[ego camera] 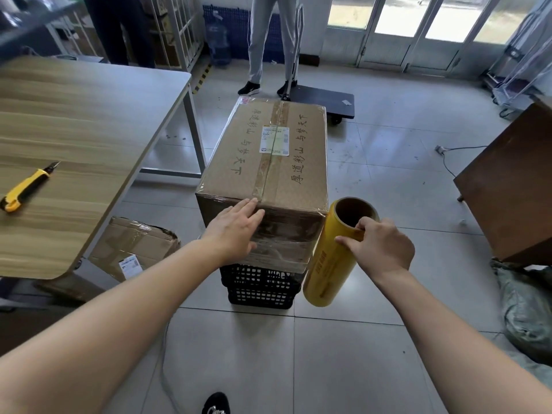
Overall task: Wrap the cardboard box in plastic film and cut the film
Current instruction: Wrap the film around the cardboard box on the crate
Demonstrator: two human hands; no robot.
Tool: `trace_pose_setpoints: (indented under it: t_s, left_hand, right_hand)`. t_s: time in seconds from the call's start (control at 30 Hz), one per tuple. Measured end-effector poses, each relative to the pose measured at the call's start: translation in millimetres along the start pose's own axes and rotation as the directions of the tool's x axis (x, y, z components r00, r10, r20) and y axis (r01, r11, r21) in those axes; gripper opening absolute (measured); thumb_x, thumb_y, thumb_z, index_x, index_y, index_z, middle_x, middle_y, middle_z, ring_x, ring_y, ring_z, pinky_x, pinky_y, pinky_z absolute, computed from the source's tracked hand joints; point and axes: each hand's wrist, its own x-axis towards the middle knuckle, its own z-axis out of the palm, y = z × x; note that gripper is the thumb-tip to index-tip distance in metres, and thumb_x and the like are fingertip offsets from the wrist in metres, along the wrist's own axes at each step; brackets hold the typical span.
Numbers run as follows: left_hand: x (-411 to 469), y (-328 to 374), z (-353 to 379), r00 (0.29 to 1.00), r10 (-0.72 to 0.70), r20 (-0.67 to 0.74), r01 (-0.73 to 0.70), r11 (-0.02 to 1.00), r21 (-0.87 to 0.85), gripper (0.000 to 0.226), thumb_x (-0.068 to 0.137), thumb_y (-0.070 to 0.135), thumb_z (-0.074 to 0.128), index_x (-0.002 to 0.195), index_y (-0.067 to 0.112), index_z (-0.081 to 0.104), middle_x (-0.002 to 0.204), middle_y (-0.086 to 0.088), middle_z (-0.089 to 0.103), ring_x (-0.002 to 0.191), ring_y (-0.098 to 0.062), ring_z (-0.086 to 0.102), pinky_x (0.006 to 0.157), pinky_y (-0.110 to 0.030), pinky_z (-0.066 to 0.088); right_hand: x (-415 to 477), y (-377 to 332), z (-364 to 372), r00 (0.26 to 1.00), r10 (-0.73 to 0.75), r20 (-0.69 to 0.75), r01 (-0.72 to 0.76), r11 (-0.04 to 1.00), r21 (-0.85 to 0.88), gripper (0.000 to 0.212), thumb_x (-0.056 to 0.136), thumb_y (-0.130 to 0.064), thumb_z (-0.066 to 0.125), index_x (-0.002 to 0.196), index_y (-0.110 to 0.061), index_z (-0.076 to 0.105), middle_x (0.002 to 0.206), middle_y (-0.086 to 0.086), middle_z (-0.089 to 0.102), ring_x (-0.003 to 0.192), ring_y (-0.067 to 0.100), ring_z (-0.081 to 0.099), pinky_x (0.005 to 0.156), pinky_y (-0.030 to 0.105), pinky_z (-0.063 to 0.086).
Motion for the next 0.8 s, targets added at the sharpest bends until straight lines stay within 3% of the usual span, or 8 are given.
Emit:
trace_pose_setpoints:
  t_s: [0.17, 0.3, 0.47, 0.8]
  left_hand:
    - [-13, 5, -6, 0.999, 0.028, -0.031, -0.029, 0.999, -0.023, 0.073, 0.092, 0.033, 0.059, 0.152, 0.016, 0.022, 0.164, -0.008, 0.006, 0.151, -0.022, 0.005, 0.122, -0.037, 0.014]
    - [-31, -17, -1, 0.999, -0.033, -0.029, 0.033, 0.999, -0.022, 0.073, 0.091, 0.033, 0.061, 0.151, 0.016, 0.024, 0.164, -0.008, 0.008, 0.151, -0.022, 0.007, 0.122, -0.037, 0.015]
    - [-54, -45, 8, 0.991, -0.131, 0.018, 0.132, 0.991, -0.019, 0.074, 0.093, 0.034, 0.059, 0.152, 0.015, 0.020, 0.164, -0.008, 0.008, 0.151, -0.023, 0.006, 0.122, -0.038, 0.014]
    - [-93, -97, 7, 0.964, -0.265, 0.008, 0.265, 0.964, -0.004, 0.072, 0.094, 0.036, 0.056, 0.153, 0.017, 0.019, 0.164, -0.006, 0.010, 0.151, -0.021, 0.007, 0.121, -0.038, 0.013]
  right_hand:
    - [3, -19, -1, 0.983, -0.186, 0.010, 0.186, 0.974, -0.129, 0.038, 0.083, -0.058, 0.060, 0.080, -0.020, 0.064, 0.073, 0.001, 0.063, 0.065, 0.022, 0.057, 0.057, 0.025, 0.041]
    - [-2, -41, 5, 0.964, -0.258, -0.063, 0.250, 0.961, -0.116, 0.039, 0.073, -0.048, 0.076, 0.067, -0.011, 0.066, 0.063, 0.006, 0.060, 0.061, 0.027, 0.056, 0.061, 0.032, 0.040]
    - [-7, -71, 5, 0.977, -0.212, -0.035, 0.213, 0.976, 0.036, 0.038, 0.086, -0.050, 0.061, 0.083, -0.012, 0.063, 0.083, 0.004, 0.063, 0.067, 0.019, 0.051, 0.058, 0.026, 0.041]
    - [-8, -113, 6, 0.975, -0.217, 0.057, 0.216, 0.976, 0.025, 0.044, 0.085, -0.056, 0.059, 0.073, -0.014, 0.061, 0.071, 0.003, 0.059, 0.067, 0.023, 0.060, 0.059, 0.032, 0.054]
